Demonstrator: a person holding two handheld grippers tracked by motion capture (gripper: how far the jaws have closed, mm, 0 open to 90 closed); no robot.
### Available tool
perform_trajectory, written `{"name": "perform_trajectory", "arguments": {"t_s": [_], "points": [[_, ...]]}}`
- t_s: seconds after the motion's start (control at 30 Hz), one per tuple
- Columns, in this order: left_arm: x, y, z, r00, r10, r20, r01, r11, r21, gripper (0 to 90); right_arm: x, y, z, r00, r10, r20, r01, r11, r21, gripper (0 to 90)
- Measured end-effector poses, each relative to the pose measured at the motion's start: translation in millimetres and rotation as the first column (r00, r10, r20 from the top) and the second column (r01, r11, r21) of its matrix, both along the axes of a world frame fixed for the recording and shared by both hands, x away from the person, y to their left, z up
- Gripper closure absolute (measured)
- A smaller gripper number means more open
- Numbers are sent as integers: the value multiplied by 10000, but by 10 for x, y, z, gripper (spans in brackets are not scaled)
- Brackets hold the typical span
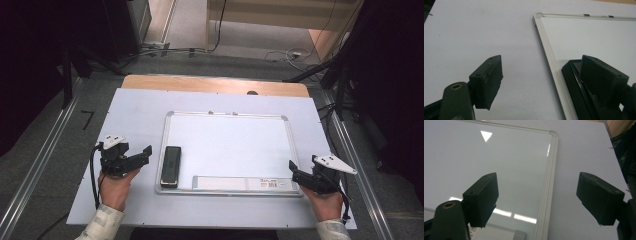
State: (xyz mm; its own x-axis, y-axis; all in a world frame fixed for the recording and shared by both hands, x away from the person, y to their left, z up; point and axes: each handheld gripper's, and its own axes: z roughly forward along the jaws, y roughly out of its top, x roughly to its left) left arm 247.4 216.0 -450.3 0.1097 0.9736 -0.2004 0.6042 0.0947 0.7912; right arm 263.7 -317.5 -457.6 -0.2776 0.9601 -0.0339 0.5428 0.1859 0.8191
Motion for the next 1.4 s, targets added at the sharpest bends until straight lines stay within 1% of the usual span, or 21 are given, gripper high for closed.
{"name": "perform_trajectory", "arguments": {"t_s": [0.2, 0.23, 0.37, 0.5, 0.67, 0.83, 0.93, 1.2, 1.3, 1.4], "points": [[-58, 62, -9, 10000, 38, 37, -38, 10000, 26, 193, -5, -3, 4, 10000, 13, 35, -13, 10000, 30, 166], [-66, 75, -13, 10000, 72, 63, -72, 10000, -1, 193, -4, -5, 4, 10000, 7, 36, -8, 10000, 29, 166], [-106, 117, -30, 9996, 277, 108, -278, 9995, 115, 193, -6, -9, 5, 10000, -20, 19, 20, 10000, 26, 166], [-130, 161, -52, 9995, 317, 41, -317, 9993, 171, 193, -7, -12, 6, 10000, -14, 20, 13, 10000, 34, 166], [-153, 240, -86, 9984, 562, -34, -561, 9983, 167, 193, -10, -22, 6, 10000, -45, 18, 45, 10000, 50, 165], [-161, 281, -119, 9978, 661, -79, -660, 9977, 166, 193, -12, -38, 6, 10000, -55, 26, 55, 10000, 56, 166], [-158, 288, -134, 9974, 719, -106, -716, 9972, 234, 193, -14, -45, 6, 10000, -80, 18, 80, 9999, 77, 166], [-141, 353, -205, 9941, 1065, -209, -1058, 9939, 302, 193, -23, -113, 5, 9998, -184, 45, 184, 9998, 124, 166], [-137, 386, -227, 9926, 1178, -283, -1172, 9929, 192, 193, -26, -149, 7, 9996, -281, 47, 281, 9994, 178, 166], [-138, 403, -239, 9919, 1249, -248, -1245, 9921, 177, 193, -27, -172, 8, 9993, -359, 32, 359, 9991, 224, 166]]}}
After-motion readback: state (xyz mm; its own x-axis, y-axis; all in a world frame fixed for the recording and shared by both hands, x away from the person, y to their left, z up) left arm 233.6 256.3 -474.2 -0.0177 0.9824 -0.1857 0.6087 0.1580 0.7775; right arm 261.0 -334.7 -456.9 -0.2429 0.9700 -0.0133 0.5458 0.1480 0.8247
